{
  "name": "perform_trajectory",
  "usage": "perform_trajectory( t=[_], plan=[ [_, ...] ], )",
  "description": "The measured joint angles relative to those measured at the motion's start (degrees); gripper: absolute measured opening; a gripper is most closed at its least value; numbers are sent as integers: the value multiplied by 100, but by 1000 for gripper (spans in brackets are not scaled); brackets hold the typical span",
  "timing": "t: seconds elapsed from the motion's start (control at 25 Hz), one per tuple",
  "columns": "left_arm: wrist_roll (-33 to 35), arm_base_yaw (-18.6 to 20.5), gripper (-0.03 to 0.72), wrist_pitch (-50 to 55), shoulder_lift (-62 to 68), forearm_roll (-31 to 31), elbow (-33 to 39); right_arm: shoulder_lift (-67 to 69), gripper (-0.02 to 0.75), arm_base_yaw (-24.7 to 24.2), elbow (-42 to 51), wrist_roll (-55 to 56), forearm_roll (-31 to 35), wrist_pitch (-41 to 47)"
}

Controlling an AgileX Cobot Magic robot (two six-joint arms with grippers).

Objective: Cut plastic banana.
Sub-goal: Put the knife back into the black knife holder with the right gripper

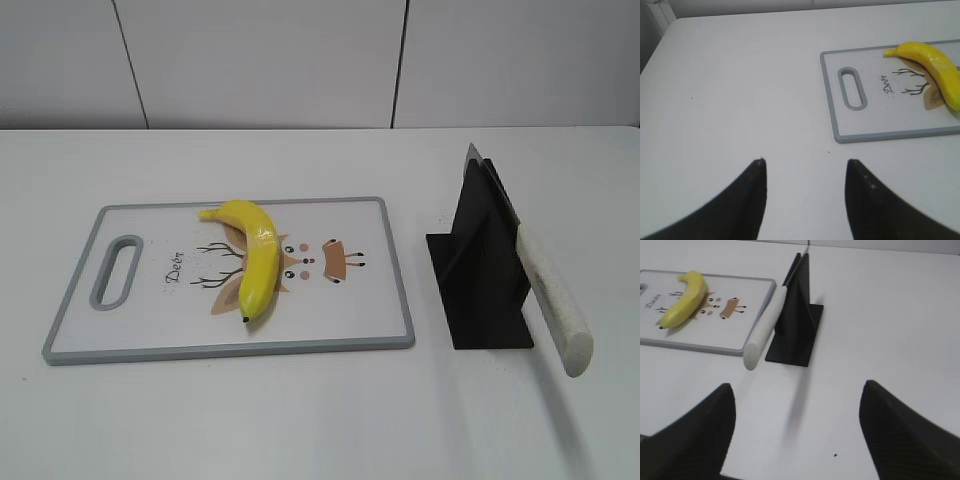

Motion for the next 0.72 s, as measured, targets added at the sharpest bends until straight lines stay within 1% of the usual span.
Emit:
perform_trajectory(
  t=[0.16, 0.24, 0.72],
  plan=[
    [0, 0, 469, 0, 0, 0, 0, 0, 592, -641, 0, 0, 5, 0],
    [0, 0, 469, 0, 0, 0, 0, 0, 592, -830, 0, 0, 5, 0],
    [0, 0, 436, 0, 0, 0, 0, 0, 592, -908, 0, 0, 5, 0]
  ],
)
